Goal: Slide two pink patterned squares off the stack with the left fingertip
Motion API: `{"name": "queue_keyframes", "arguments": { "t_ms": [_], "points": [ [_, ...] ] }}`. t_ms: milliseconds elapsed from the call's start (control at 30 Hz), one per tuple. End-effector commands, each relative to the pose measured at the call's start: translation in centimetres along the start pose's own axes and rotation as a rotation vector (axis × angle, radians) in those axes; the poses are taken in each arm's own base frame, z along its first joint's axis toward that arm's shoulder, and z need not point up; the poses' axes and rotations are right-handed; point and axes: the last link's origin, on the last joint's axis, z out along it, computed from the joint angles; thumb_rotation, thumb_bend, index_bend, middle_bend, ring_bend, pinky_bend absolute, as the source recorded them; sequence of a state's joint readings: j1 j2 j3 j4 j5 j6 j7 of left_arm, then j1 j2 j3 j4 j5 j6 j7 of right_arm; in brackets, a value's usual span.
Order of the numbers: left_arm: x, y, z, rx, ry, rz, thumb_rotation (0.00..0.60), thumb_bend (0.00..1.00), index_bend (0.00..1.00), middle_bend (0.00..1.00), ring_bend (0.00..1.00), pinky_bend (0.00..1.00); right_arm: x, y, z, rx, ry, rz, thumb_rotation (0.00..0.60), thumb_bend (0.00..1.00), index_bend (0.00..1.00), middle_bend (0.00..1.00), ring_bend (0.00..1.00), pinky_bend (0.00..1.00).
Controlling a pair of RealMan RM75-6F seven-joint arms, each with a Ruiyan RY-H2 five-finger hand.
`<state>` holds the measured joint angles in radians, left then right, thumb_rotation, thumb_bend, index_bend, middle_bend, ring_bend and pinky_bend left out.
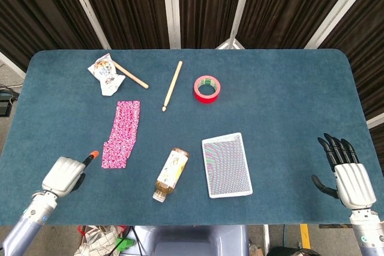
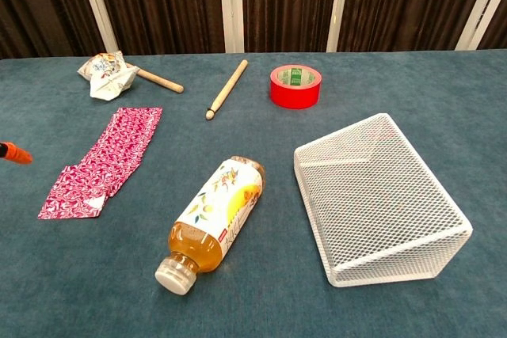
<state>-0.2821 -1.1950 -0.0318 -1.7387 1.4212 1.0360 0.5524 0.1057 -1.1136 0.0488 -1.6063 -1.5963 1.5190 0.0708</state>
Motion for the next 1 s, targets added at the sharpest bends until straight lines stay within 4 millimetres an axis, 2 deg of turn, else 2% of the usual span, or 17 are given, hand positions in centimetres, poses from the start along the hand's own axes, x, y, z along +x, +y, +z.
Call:
{"name": "queue_keyframes", "arguments": {
  "t_ms": [33, 367, 567, 1000],
  "points": [
    [-0.2, 1.2, 1.1, -0.028, -0.023, 0.017, 0.600, 0.71, 0.16, 0.87, 0.72, 0.63, 0.0, 0.0, 0.0, 0.000, 0.001, 0.001, 0.600, 0.31, 0.00, 0.04, 0.06, 0.06],
    [-1.4, 3.0, 2.6, -0.046, -0.090, 0.067, 0.600, 0.71, 0.16, 0.88, 0.72, 0.63, 0.2, 0.1, 0.0, 0.001, 0.006, 0.005, 0.600, 0.31, 0.00, 0.04, 0.06, 0.06],
    [-2.1, 3.6, 3.0, -0.044, -0.127, 0.092, 0.600, 0.71, 0.16, 0.88, 0.72, 0.63, 0.4, 0.2, -0.1, -0.003, 0.014, 0.012, 0.600, 0.31, 0.00, 0.04, 0.06, 0.06],
    [-2.3, 4.6, 3.1, -0.045, -0.144, 0.119, 0.600, 0.71, 0.16, 0.88, 0.72, 0.63, 0.7, 0.3, -0.1, -0.003, 0.023, 0.017, 0.600, 0.31, 0.00, 0.04, 0.06, 0.06]
  ]
}}
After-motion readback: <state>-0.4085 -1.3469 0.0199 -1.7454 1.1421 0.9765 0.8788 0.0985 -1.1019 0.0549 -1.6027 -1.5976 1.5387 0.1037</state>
